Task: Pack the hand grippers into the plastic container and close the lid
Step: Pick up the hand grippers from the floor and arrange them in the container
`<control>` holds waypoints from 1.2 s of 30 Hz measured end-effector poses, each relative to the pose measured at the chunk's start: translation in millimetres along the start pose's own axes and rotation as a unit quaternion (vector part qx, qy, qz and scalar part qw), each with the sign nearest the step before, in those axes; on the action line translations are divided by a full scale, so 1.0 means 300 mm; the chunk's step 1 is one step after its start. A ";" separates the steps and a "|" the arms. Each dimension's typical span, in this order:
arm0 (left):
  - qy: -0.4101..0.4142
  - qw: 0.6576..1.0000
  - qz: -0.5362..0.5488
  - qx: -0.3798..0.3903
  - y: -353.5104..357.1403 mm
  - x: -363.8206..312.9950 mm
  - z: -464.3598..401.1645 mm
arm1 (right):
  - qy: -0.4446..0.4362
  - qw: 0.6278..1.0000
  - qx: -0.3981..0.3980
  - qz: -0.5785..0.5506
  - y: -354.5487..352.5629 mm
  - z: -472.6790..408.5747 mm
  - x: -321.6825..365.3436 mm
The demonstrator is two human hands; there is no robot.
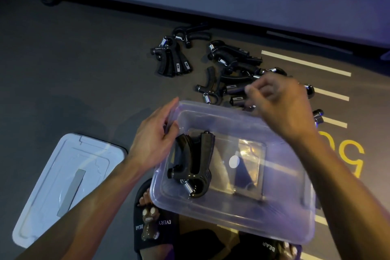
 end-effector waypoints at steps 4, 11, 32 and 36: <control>-0.006 1.000 0.002 -0.017 0.005 -0.002 0.000 | 0.074 0.973 0.121 0.182 0.071 -0.179 -0.185; -0.013 1.000 0.007 -0.021 0.010 0.005 -0.002 | 0.057 0.904 0.286 0.311 0.245 -0.253 -0.284; -0.025 1.000 0.009 -0.009 0.013 0.004 0.008 | -0.031 0.995 -0.095 0.007 -0.182 -0.050 -0.126; -0.019 1.000 0.006 -0.015 0.012 -0.006 0.011 | -0.042 0.984 -0.092 -0.148 -0.267 0.072 -0.032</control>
Point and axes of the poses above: each hand's wrist, its own z-axis away from the middle knuckle, its own y-axis out of the palm, x = y × z, the point moved 8 cm from there along -z, towards the middle knuckle, and after that the axes turned 4 degrees about x, right-handed, at the moved point
